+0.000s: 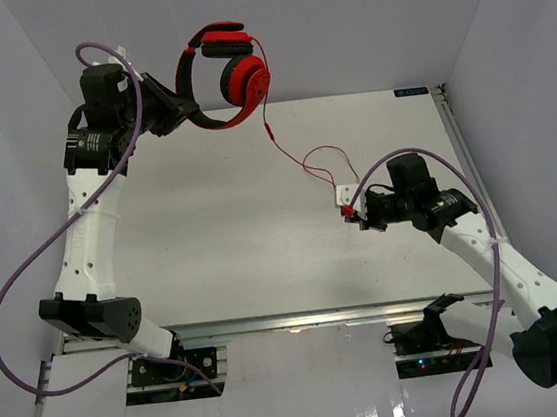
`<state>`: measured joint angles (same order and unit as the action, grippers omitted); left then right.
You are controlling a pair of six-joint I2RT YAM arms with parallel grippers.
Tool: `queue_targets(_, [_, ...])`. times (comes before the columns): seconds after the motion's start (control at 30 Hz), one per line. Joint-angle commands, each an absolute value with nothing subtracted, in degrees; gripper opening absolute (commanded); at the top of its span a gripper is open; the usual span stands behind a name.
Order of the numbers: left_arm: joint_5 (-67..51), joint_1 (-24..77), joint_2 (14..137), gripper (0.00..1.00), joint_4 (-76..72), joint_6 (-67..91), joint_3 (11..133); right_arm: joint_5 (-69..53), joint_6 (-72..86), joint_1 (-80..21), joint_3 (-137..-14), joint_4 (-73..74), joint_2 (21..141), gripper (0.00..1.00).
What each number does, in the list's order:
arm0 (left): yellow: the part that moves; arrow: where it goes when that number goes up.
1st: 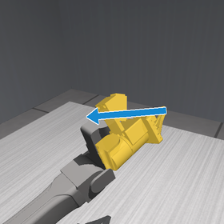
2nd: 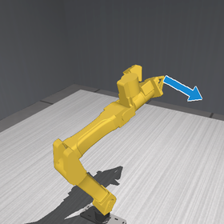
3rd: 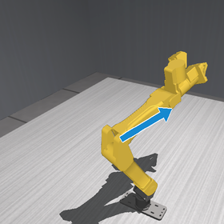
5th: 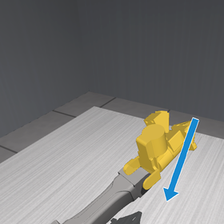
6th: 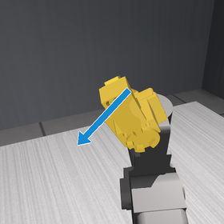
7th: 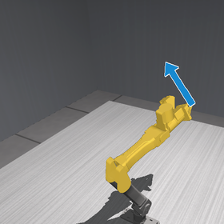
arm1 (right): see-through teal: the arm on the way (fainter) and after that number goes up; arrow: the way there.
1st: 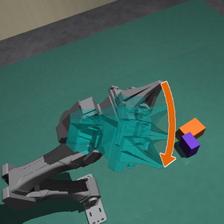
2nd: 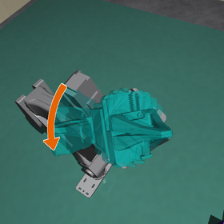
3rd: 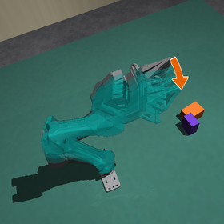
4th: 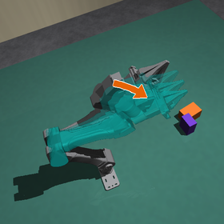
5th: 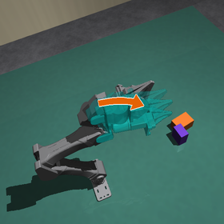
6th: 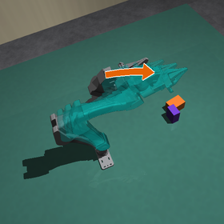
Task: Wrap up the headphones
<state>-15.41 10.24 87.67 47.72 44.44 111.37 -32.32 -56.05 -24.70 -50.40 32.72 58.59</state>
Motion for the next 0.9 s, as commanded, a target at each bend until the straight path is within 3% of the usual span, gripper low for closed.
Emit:
queue_targets(0.0, [-13.5,10.5,87.7,0.00,42.6,44.8,110.5,-20.4,-79.5,-28.7,-55.6,44.2,53.6,0.08])
queue_targets(0.27, [-9.7,12.1,88.2,0.00,41.9,36.5,101.2,-7.6,-92.2,-38.3,-72.8,47.5,54.2,0.08])
queue_targets(0.63, [-11.2,20.1,88.0,0.00,38.2,25.8,87.5,7.3,-95.0,-56.6,-76.4,33.2,57.8,0.08])
queue_targets(0.87, [-8.5,20.6,79.8,0.00,36.7,20.4,75.8,10.8,-92.2,-57.3,-80.7,29.1,63.6,0.08])
